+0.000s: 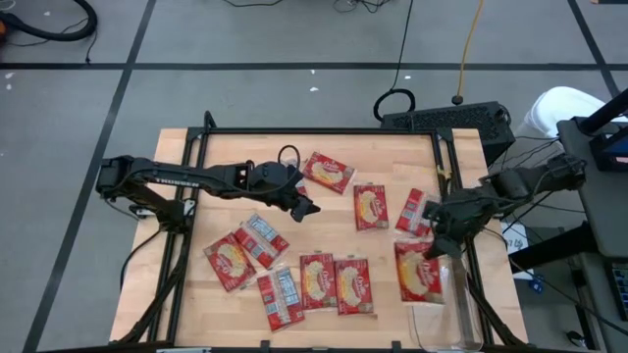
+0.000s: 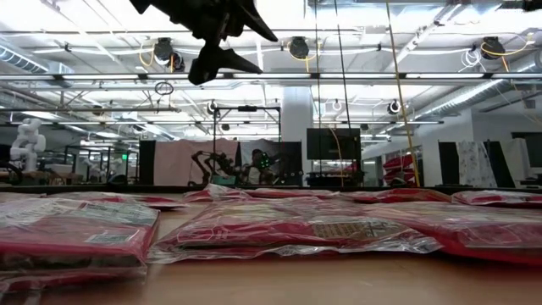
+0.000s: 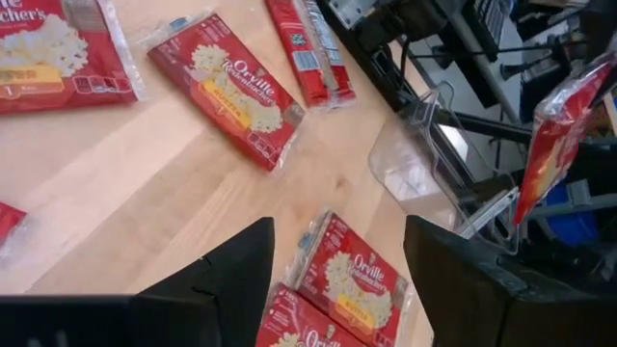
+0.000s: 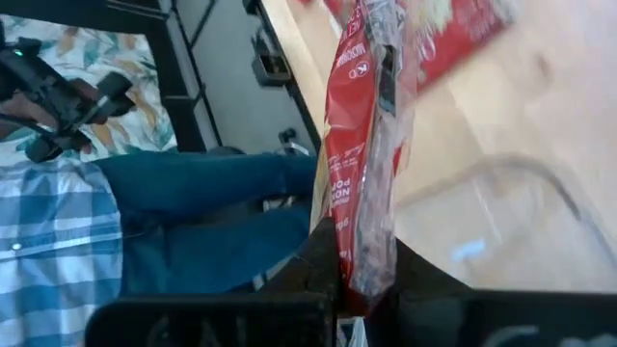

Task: Sort popcorn bags into baskets
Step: Put the popcorn bag into the transparent bin

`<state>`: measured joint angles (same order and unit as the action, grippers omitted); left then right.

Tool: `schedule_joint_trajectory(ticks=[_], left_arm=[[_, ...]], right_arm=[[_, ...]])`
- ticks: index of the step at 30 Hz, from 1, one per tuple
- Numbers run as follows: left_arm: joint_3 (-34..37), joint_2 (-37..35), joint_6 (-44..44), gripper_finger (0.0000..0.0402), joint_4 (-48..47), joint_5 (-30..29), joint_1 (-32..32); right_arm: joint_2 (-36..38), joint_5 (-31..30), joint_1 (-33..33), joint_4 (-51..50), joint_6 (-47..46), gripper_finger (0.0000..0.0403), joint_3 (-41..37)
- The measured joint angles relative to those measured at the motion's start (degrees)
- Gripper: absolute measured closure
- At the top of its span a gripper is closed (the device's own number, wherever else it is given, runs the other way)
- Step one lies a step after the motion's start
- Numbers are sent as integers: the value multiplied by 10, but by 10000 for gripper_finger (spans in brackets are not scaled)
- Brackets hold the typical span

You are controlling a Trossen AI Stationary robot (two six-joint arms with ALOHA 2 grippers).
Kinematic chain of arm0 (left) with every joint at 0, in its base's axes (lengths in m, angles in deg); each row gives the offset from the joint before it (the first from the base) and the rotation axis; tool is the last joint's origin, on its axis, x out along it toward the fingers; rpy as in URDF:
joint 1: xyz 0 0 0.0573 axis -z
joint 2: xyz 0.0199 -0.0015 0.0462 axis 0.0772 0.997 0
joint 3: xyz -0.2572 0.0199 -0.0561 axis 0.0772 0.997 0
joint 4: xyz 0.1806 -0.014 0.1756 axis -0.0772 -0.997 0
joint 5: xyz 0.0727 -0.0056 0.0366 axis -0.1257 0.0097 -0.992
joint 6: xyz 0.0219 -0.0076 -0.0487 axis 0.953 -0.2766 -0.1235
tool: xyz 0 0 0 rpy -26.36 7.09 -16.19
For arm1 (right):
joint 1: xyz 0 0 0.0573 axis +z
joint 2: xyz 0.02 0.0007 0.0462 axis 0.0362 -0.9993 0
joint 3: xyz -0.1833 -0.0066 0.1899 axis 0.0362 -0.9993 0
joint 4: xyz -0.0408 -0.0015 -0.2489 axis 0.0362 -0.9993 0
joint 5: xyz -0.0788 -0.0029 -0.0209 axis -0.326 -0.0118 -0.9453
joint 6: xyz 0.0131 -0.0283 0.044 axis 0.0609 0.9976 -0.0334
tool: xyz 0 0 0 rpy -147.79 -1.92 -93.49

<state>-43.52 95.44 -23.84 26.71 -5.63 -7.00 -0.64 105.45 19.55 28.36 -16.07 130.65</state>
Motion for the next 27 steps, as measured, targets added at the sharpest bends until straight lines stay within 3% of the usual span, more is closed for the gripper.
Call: schedule_joint_trajectory(ticks=[8,16,21,27], left_arm=[[0,0,1,167,11,-17,18],[0,0,-37,167,13,-42,44],[0,0,-46,167,13,-51,67],[0,0,-69,167,13,-76,75]], right_arm=[[13,15,47,-74,-111,395,31],[11,15,91,-97,-148,395,18],[12,16,116,-87,-224,395,-21],[12,17,137,4,-290,394,-84]])
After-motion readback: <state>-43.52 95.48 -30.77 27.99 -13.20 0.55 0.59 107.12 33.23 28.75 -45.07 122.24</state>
